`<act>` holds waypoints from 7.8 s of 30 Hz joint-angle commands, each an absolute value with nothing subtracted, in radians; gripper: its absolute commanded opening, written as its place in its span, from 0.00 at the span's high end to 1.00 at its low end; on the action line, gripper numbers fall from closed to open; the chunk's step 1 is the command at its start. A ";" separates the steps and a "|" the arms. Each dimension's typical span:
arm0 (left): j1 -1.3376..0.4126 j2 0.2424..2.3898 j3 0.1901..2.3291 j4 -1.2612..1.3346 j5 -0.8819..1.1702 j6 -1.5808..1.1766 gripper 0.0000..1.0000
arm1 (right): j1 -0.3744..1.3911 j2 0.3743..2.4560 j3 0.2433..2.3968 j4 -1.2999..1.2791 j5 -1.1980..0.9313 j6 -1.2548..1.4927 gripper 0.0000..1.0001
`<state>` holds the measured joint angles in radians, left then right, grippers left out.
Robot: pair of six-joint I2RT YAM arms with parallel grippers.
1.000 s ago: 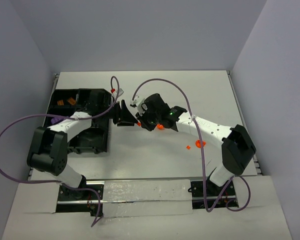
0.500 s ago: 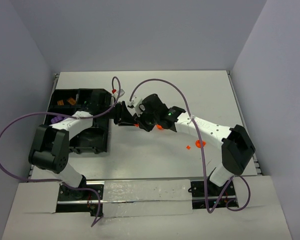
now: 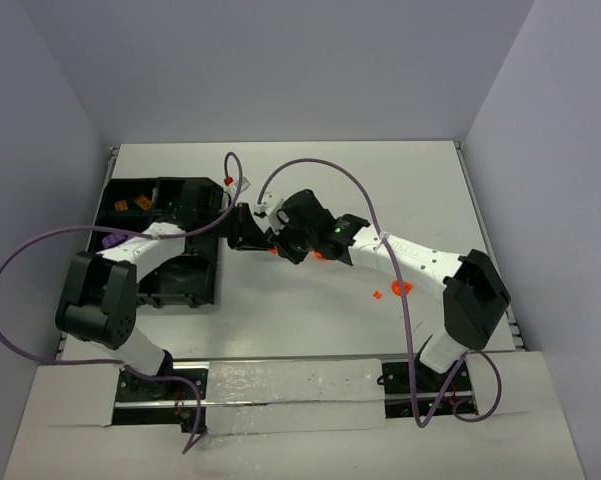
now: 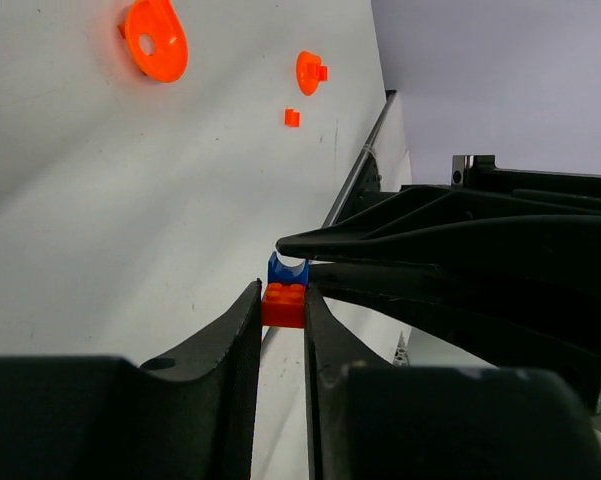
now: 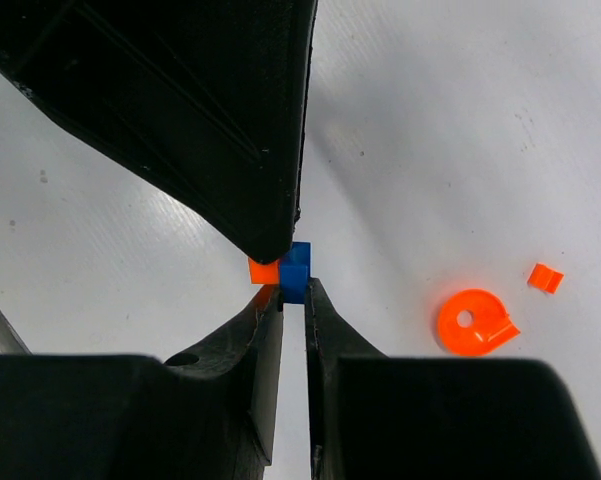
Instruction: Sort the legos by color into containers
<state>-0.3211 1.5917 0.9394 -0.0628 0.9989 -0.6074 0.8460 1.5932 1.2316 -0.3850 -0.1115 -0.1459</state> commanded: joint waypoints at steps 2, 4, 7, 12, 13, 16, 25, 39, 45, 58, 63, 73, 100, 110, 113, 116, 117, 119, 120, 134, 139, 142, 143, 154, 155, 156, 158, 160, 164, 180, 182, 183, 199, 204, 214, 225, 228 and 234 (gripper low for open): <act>-0.287 1.512 0.922 -0.186 0.951 -0.475 0.99 | 0.828 1.578 1.261 -0.360 -0.035 -0.135 1.00; -0.265 1.499 0.923 -0.218 0.926 -0.425 1.00 | 0.819 1.575 1.256 -0.359 -0.034 -0.135 1.00; -0.237 1.493 0.928 -0.286 0.890 -0.362 1.00 | 0.812 1.570 1.253 -0.356 -0.033 -0.137 1.00; -0.206 1.467 0.954 -0.373 0.843 -0.273 1.00 | 0.798 1.571 1.256 -0.354 -0.043 -0.135 1.00; -0.186 1.458 0.963 -0.411 0.836 -0.233 1.00 | 0.796 1.571 1.256 -0.354 -0.046 -0.138 1.00; -0.115 1.391 0.995 -0.512 0.751 -0.119 1.00 | 0.792 1.568 1.252 -0.354 -0.076 -0.137 1.00; 0.047 1.132 0.937 -0.689 0.425 0.251 0.96 | 0.782 1.597 1.291 -0.360 -0.264 -0.102 1.00; 0.079 1.056 0.813 -0.715 0.264 0.368 0.68 | 0.769 1.624 1.322 -0.354 -0.596 -0.093 1.00; 0.084 1.069 0.840 -0.734 0.332 0.387 0.36 | 0.767 1.642 1.340 -0.343 -0.672 -0.098 1.00; 0.135 0.792 0.778 -0.538 1.238 0.629 0.43 | 0.761 1.677 1.380 -0.363 -1.027 -0.105 1.00; 0.108 0.786 0.791 -0.585 1.302 0.799 0.42 | 0.761 1.688 1.390 -0.386 -1.114 -0.099 1.00; -0.059 0.887 0.924 -1.045 1.226 1.564 0.35 | 0.761 1.771 1.463 -0.438 -1.250 -0.043 1.00; -0.326 1.011 1.011 -1.075 1.132 1.687 0.48 | 0.759 1.830 1.488 -0.411 -1.376 0.055 1.00; -0.362 1.015 1.014 -1.060 1.138 1.647 0.57 | 0.759 1.832 1.493 -0.407 -1.379 0.060 1.00; -0.370 1.015 1.010 -1.053 1.135 1.639 0.57 | 0.759 1.833 1.496 -0.406 -1.382 0.060 1.00; -0.379 1.017 1.009 -1.038 1.134 1.622 0.59 | 0.760 1.835 1.497 -0.406 -1.379 0.061 1.00; -0.383 1.017 1.009 -1.032 1.134 1.612 0.60 | 0.761 1.835 1.497 -0.405 -1.380 0.061 1.00; -0.386 1.016 1.007 -1.027 1.131 1.596 0.63 | 0.759 1.833 1.499 -0.405 -1.380 0.061 1.00; -0.388 1.016 1.006 -1.025 1.132 1.589 0.64 | 0.759 1.832 1.499 -0.405 -1.381 0.061 1.00; -0.403 0.943 0.933 -0.885 1.066 1.369 1.00 | 0.748 1.816 1.485 -0.408 -1.364 0.064 0.32; -0.355 0.897 0.902 -0.816 1.011 1.169 1.00 | 0.666 1.783 1.456 -0.408 -1.290 0.058 0.17; -0.271 0.889 0.891 -0.744 0.969 0.946 1.00 | 0.575 1.748 1.429 -0.407 -1.204 0.048 0.08; -0.248 0.897 0.895 -0.709 0.950 0.862 1.00 | 0.538 1.740 1.422 -0.408 -1.145 0.046 0.07; -0.005 1.216 1.020 -0.512 0.458 0.361 1.00 | 0.394 1.650 1.365 -0.456 -0.839 -0.019 0.05; 0.023 1.278 1.047 -0.521 0.448 0.340 1.00 | 0.393 1.647 1.360 -0.457 -0.828 -0.022 0.05; 0.048 1.323 1.067 -0.521 0.439 0.326 1.00 | 0.393 1.644 1.358 -0.458 -0.818 -0.024 0.05; 0.074 1.367 1.085 -0.503 0.420 0.296 0.98 | 0.393 1.643 1.359 -0.460 -0.802 -0.026 0.05; 0.083 1.397 1.101 -0.482 0.394 0.275 0.94 | 0.393 1.641 1.359 -0.462 -0.778 -0.028 0.05; 0.086 1.470 1.140 -0.485 0.353 0.258 0.74 | 0.393 1.649 1.365 -0.469 -0.760 -0.029 0.05; 0.092 1.453 1.137 -0.467 0.434 0.273 0.58 | 0.394 1.654 1.354 -0.468 -0.675 -0.035 0.07; 0.089 1.421 1.125 -0.459 0.473 0.283 0.57 | 0.393 1.655 1.346 -0.475 -0.604 -0.041 0.09; 0.084 1.409 1.122 -0.449 0.482 0.278 0.57 | 0.396 1.662 1.340 -0.476 -0.530 -0.037 0.10; 0.044 1.294 1.093 -0.409 0.578 0.201 0.55 | 0.334 1.839 1.214 -0.470 -0.388 0.088 0.53; 0.018 1.279 1.109 -0.407 0.589 0.166 0.54 | 0.305 1.904 1.219 -0.455 -0.434 0.135 0.57; 0.008 1.266 1.094 -0.411 0.586 0.167 0.53 | 0.289 2.001 1.236 -0.413 -0.634 0.205 0.52; 0.009 1.269 1.084 -0.403 0.586 0.169 0.52 | 0.270 2.024 1.230 -0.382 -0.670 0.255 0.53; 0.008 1.269 1.086 -0.402 0.584 0.164 0.52 | 0.270 2.053 1.243 -0.382 -0.666 0.275 0.56; 0.008 1.263 1.082 -0.403 0.586 0.156 0.51 | 0.272 2.096 1.263 -0.384 -0.662 0.297 0.73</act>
<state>0.0124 1.2922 1.0846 -0.4400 0.5583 0.1740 0.2690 2.0419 1.2523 -0.3960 -0.7302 0.2973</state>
